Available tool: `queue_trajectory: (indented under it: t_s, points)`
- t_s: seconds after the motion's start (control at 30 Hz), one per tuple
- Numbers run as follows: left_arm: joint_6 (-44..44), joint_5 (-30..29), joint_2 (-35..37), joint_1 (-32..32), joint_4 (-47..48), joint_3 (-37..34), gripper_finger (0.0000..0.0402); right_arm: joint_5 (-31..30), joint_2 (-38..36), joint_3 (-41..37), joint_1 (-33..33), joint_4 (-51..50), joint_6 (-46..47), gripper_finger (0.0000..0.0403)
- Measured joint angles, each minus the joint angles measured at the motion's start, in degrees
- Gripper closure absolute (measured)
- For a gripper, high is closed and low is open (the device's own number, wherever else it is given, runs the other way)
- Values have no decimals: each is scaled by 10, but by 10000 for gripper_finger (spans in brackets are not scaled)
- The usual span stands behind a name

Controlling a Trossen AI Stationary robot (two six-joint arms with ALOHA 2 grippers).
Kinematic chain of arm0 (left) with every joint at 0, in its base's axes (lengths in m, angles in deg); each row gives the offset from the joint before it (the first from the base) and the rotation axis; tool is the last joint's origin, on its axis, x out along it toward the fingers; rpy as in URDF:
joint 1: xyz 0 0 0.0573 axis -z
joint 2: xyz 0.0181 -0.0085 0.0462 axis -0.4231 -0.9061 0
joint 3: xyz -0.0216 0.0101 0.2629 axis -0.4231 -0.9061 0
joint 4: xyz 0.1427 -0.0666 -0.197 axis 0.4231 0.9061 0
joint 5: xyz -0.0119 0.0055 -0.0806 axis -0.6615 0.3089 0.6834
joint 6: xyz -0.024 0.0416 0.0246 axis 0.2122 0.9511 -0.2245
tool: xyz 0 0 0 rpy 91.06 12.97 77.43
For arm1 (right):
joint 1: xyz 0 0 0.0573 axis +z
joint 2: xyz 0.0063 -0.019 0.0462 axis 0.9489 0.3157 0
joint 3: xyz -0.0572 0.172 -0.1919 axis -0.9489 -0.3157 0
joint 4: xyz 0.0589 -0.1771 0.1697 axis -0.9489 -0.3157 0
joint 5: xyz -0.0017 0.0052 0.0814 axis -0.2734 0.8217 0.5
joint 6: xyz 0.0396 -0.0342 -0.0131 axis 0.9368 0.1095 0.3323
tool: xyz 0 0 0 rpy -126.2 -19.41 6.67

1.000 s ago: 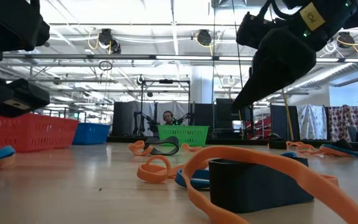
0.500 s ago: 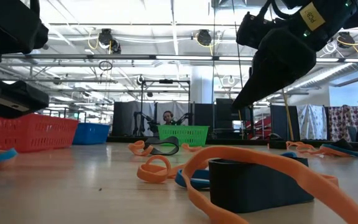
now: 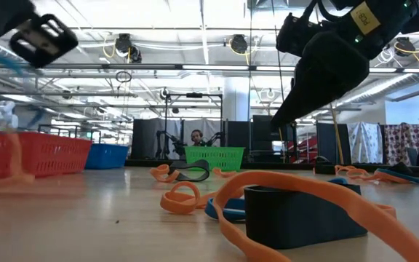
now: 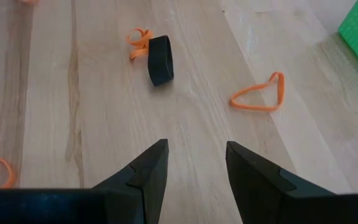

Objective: Sort rubber bands into baskets
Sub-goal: Put the blue rubber band into the blue bin

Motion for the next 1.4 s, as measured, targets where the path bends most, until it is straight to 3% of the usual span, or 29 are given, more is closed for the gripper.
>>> queue_trajectory:
  t_s: [0.43, 0.6, 0.73, 1.0, 1.2, 1.4]
  points:
    - [13, -198, 105, -36, 193, 0, 400, 0, 0, 0, 0, 2, -2, 248]
    - [50, -272, 123, -106, 277, 0, 400, 0, 0, 0, 0, 22, -18, 248]
    - [84, -316, 136, -200, 358, -4, 400, 0, 0, 0, 0, 22, -25, 248]
    - [215, -308, 149, -453, 369, -40, 400, 0, 0, 0, 0, 22, -39, 248]
    - [324, -257, 149, -627, 267, -58, 400, 1, 0, 0, 0, 21, -43, 248]
    - [360, -190, 149, -744, 167, -62, 400, 3, 0, 0, 0, 18, -45, 248]
